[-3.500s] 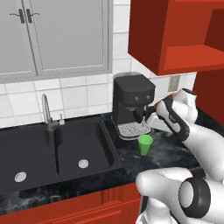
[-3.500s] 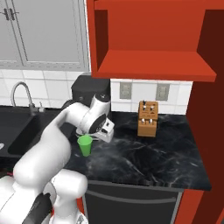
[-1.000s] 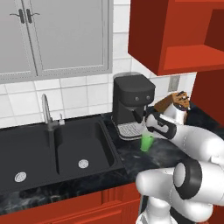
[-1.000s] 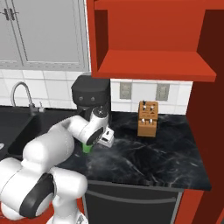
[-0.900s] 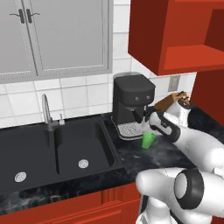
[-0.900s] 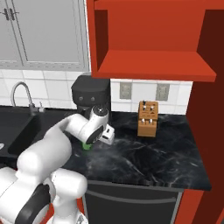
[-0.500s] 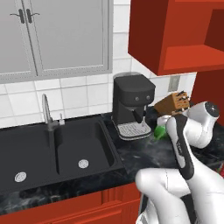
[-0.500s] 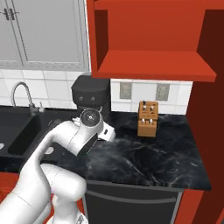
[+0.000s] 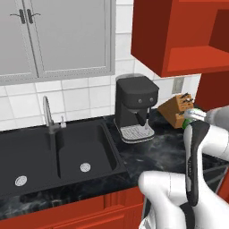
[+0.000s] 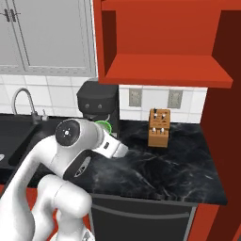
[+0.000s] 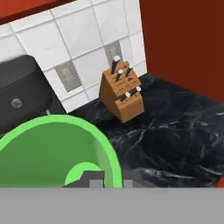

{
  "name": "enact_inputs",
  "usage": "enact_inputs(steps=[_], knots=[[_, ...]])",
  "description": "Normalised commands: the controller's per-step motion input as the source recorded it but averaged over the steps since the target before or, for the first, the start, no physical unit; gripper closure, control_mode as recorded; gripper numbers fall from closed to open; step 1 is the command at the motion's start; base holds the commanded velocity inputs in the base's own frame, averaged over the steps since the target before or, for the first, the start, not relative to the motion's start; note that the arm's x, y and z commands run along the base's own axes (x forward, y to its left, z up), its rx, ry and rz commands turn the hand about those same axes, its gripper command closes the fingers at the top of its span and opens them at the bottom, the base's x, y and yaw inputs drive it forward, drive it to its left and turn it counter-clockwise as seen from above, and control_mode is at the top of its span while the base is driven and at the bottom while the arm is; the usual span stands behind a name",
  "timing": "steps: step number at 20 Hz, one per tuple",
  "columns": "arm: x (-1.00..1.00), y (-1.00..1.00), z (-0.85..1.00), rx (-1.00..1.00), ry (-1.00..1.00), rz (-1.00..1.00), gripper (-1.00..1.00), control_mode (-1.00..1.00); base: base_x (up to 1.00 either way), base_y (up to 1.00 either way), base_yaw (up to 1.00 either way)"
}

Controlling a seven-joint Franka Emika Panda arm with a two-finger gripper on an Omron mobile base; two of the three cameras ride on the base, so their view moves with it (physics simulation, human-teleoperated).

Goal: Move the cup from next to the sink to the open cabinet. Then, move the bowl with the tomato to the fridge to clear the area for faucet cleaning.

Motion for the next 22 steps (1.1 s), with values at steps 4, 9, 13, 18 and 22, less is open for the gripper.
enact_inputs(steps=[4, 9, 13, 18, 22], knots=[[-0.03, -0.41, 1.00, 0.08, 0.13, -0.36, 1.00, -1.00, 0.00, 0.00, 0.00], [0.00, -0.25, 0.99, 0.08, 0.05, -0.35, 1.00, -1.00, 0.00, 0.00, 0.00], [0.01, -0.33, 0.55, 0.37, -0.15, -0.09, 1.00, -1.00, 0.00, 0.00, 0.00], [0.05, -0.06, 0.05, 0.02, -0.01, 0.00, 1.00, -1.00, 0.00, 0.00, 0.00], [-0.09, -0.13, 0.33, 0.00, -0.08, 0.00, 1.00, -1.00, 0.00, 0.00, 0.00]])
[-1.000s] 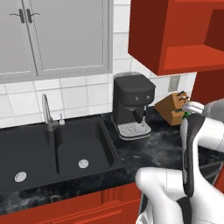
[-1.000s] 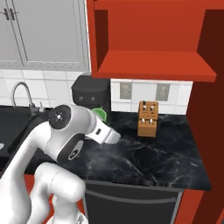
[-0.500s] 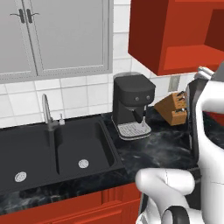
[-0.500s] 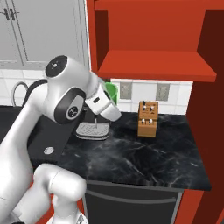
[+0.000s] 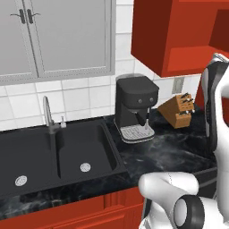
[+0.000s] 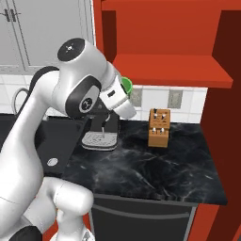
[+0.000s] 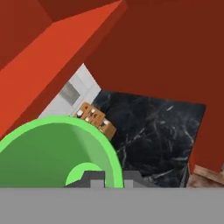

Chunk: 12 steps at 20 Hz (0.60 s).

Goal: Move the cup from next to the sink to the open cabinet. Then, move the bowl with the tomato to the fridge to clear the area for faucet cleaning.

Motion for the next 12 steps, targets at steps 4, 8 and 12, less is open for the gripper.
enact_inputs(steps=[4, 8, 12], knots=[[-0.30, -0.16, 0.53, 0.00, -0.36, 0.01, 1.00, -1.00, 0.00, 0.00, 0.00], [-0.01, -0.13, 0.49, 0.00, -0.31, 0.03, 1.00, -1.00, 0.00, 0.00, 0.00], [0.29, 0.00, 0.58, 0.00, -0.04, 0.00, 1.00, -1.00, 0.00, 0.00, 0.00]])
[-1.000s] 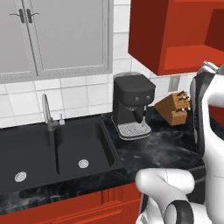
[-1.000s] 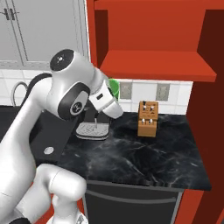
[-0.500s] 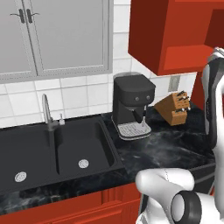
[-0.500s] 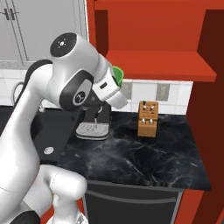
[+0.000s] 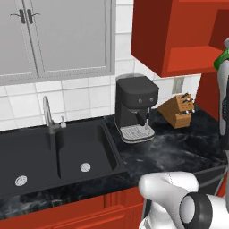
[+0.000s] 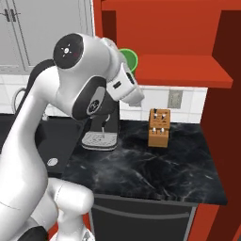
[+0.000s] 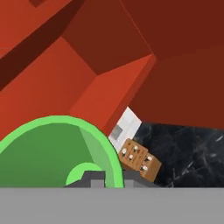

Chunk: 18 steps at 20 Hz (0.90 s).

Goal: Move the cup from next to the sink to the open cabinet. Then, move the bowl with the tomato to the fridge to clear the area for faucet cleaning.

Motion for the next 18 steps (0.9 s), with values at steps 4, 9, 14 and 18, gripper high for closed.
enact_inputs(steps=[4, 9, 14, 18], knots=[[0.71, 0.00, 0.23, 0.00, 0.00, 0.00, 1.00, -1.00, 0.00, 0.00, 0.00], [0.51, 0.00, -0.09, 0.00, 0.09, 0.00, 1.00, -1.00, 0.00, 0.00, 0.00], [0.48, 0.00, -0.17, 0.00, 0.03, 0.00, 1.00, -1.00, 0.00, 0.00, 0.00], [0.55, 0.00, -0.23, -0.07, 0.04, 0.00, 1.00, -1.00, 0.00, 0.00, 0.00]])
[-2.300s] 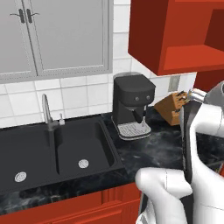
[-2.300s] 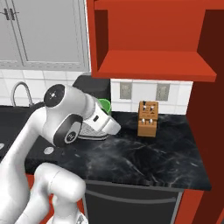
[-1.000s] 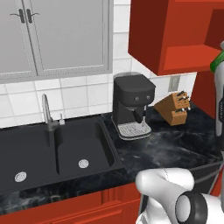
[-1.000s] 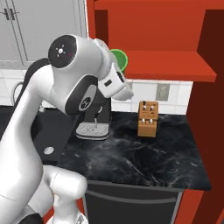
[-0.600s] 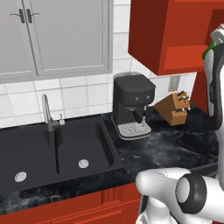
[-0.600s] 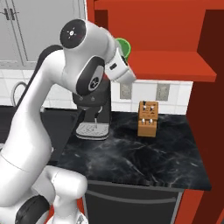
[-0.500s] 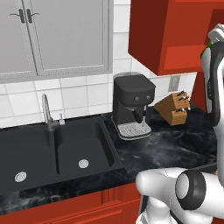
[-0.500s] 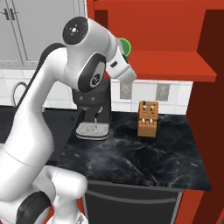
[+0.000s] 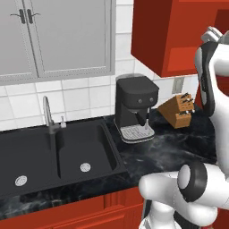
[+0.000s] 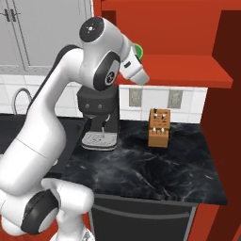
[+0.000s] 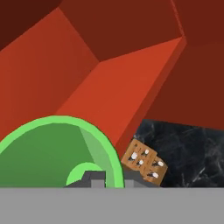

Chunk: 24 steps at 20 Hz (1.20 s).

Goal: Move the cup from next to the sink to the open cabinet. Then, move the bowl with the tomato to the fridge to clear the area for faucet cleaning.

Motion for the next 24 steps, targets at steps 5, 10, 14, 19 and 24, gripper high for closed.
enact_inputs(steps=[5, 10, 14, 19, 24], knots=[[0.46, 0.00, -0.28, -0.11, 0.09, 0.00, 1.00, -1.00, 0.00, 0.00, 0.00], [0.34, 0.03, -0.24, -0.10, 0.12, 0.00, 1.00, -1.00, 0.00, 0.00, 0.00], [0.37, 0.02, -0.16, -0.03, 0.13, 0.00, 1.00, -1.00, 0.00, 0.00, 0.00], [0.18, -0.01, 0.04, 0.00, 0.05, 0.00, 1.00, -1.00, 0.00, 0.00, 0.00], [-0.17, -0.06, 0.22, 0.00, -0.03, 0.00, 1.00, -1.00, 0.00, 0.00, 0.00]])
